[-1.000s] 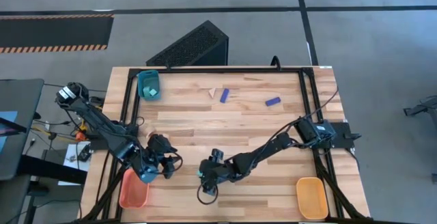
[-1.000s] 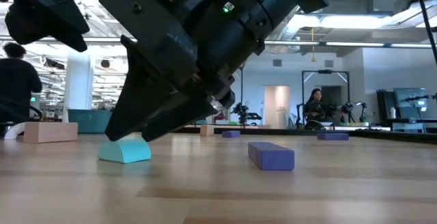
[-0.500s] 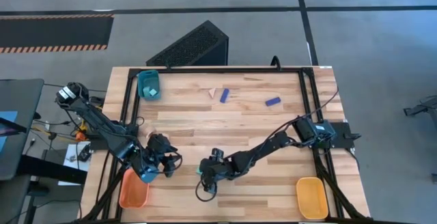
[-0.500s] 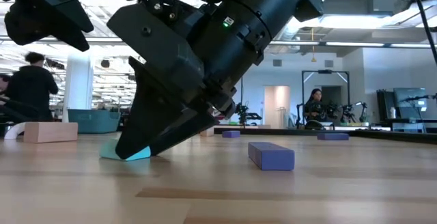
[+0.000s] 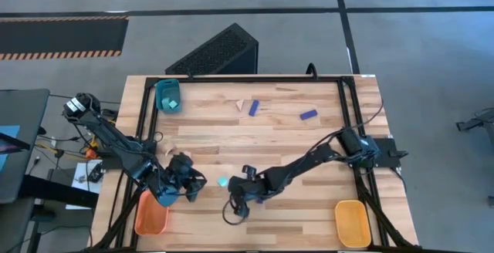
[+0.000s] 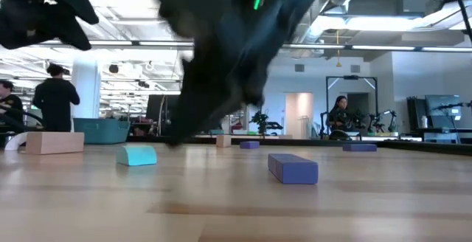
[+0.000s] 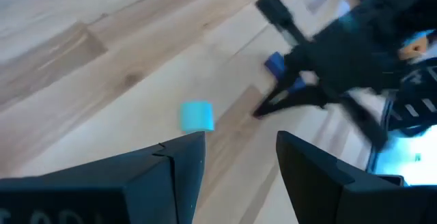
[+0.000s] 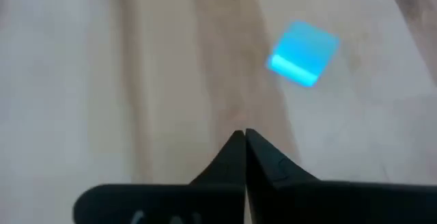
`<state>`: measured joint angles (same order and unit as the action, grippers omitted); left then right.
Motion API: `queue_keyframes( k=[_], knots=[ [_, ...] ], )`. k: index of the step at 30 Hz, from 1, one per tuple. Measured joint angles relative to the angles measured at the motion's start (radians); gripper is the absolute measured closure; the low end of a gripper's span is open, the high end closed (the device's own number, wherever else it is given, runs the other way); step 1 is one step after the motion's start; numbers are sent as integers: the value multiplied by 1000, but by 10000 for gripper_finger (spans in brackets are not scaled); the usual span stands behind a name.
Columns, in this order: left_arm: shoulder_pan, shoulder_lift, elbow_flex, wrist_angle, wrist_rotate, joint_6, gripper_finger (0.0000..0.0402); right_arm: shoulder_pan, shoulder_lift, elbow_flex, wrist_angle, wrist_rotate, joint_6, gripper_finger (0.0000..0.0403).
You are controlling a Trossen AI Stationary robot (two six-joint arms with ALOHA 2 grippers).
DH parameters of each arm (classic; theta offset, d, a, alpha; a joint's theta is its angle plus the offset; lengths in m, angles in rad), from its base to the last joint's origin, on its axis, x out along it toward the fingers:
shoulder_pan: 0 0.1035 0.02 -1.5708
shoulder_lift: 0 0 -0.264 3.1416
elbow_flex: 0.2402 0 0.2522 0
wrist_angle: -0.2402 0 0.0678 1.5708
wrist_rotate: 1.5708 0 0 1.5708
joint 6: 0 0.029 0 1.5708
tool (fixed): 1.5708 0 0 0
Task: Sort & place blocks by color
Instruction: Put the light blue block into the blue bin
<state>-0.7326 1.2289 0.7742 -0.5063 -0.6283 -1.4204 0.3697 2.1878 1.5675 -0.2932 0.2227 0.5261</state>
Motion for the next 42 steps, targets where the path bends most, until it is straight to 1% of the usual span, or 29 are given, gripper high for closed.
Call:
queue_keyframes(
  k=[4, 7, 10, 13, 17, 21, 25, 28, 30, 31, 32, 34, 36, 37, 39, 42],
  knots=[
    [0, 0, 0, 14, -6, 61, 235, 14, -60, 2, -84, 86, -30, 375],
    [7, 0, 0, 2, -13, 73, 235, 6, -78, 2, -82, 138, -35, 373],
    [16, 0, 0, -14, -12, 73, 235, -9, -78, 2, -62, 142, -36, 366],
    [21, 0, 0, -30, -8, 56, 235, -27, -52, 2, -15, 139, -38, 346],
    [20, 0, 0, -43, -6, 47, 235, -49, -22, 2, 32, 116, -109, 302],
    [20, 0, 0, -72, 14, 45, 235, -65, -20, 2, 52, 82, -184, 242],
    [20, 0, 0, -89, 9, 20, 235, -71, -20, 2, 94, 38, -160, 171],
    [20, 0, 0, -88, -30, 19, 235, -72, -9, 4, 140, 58, -124, 126],
    [20, 0, 0, -87, -59, 21, 235, -73, 30, 7, 199, 90, -115, 106],
    [20, 0, 0, -86, -70, 21, 235, -73, 38, 3, 192, 98, -113, 98],
    [20, 0, 0, -86, -77, 19, 235, -72, 48, -2, 171, 117, -114, 93],
    [20, 1, 0, -87, -76, 9, 235, -72, 79, 26, 217, 124, -110, 88],
    [20, 1, 0, -82, -75, 9, 235, -71, 74, 30, 178, 140, -109, 86],
    [20, 1, 0, -83, -71, 9, 235, -71, 76, 30, 189, 145, -108, 86],
    [20, 1, 0, -92, -69, 9, 235, -76, 100, 33, 197, 146, -108, 87],
    [20, 1, 0, -91, -74, 9, 235, -86, 115, 25, 176, 119, -106, 92]
  ],
)
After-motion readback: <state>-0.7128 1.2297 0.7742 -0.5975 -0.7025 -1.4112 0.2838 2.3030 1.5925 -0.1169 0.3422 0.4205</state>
